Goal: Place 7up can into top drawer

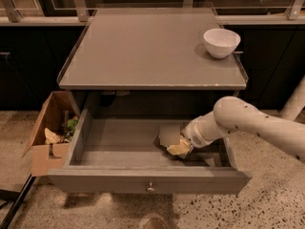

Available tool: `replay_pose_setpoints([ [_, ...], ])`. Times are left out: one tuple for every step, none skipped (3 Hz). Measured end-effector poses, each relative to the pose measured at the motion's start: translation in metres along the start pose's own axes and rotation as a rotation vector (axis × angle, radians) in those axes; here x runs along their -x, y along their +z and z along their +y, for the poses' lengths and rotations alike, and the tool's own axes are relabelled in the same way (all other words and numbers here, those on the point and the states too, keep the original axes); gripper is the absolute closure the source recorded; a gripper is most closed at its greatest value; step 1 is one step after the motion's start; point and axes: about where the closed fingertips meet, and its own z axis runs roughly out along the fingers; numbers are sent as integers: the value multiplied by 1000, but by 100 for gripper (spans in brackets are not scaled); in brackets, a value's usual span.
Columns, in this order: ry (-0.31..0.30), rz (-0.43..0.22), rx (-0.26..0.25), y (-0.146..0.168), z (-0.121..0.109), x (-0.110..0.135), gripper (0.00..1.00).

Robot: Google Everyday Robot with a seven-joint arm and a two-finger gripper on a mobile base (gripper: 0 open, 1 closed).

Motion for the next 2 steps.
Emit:
replay_pose_setpoints([
  [0, 0, 0, 0, 0, 0, 0],
  [0, 0, 0, 0, 0, 0, 0],
])
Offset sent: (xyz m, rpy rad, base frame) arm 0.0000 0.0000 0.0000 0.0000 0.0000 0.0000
